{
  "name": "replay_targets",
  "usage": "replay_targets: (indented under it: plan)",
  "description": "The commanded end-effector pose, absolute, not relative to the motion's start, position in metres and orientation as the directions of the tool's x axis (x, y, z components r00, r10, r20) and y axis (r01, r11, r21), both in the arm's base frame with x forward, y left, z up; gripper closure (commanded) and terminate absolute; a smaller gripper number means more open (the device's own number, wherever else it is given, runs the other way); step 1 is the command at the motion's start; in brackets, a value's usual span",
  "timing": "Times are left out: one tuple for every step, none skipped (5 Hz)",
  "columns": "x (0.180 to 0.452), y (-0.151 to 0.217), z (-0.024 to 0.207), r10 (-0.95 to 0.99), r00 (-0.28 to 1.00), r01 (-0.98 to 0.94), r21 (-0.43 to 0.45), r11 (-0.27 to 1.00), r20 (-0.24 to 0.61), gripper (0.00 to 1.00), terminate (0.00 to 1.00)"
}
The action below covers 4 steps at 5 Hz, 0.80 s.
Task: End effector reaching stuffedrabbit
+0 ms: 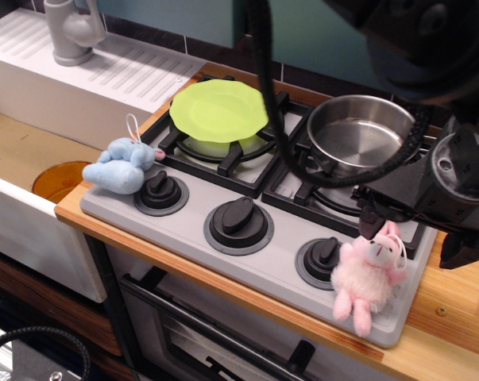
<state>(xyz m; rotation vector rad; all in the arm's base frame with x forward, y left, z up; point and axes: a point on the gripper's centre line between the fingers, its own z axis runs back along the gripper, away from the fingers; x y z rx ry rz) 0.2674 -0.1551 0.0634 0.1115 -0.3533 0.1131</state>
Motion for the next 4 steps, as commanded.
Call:
replay_targets:
  plan:
    - [0.273, -0.151, 0.052, 0.094, 0.913, -0.134, 0.074, 0.988, 0.396, 0.0, 0.0]
    - [0.273, -0.15, 0.037, 0.099, 0.904, -0.137, 0.063, 0.989, 0.415, 0.0, 0.0]
    - [0.273, -0.152, 0.025, 0.109, 0.901, -0.142, 0.048, 0.989, 0.42, 0.0, 0.0]
    - [0.275, -0.153, 0.016, 0.114, 0.897, -0.142, 0.034, 0.989, 0.427, 0.0, 0.0]
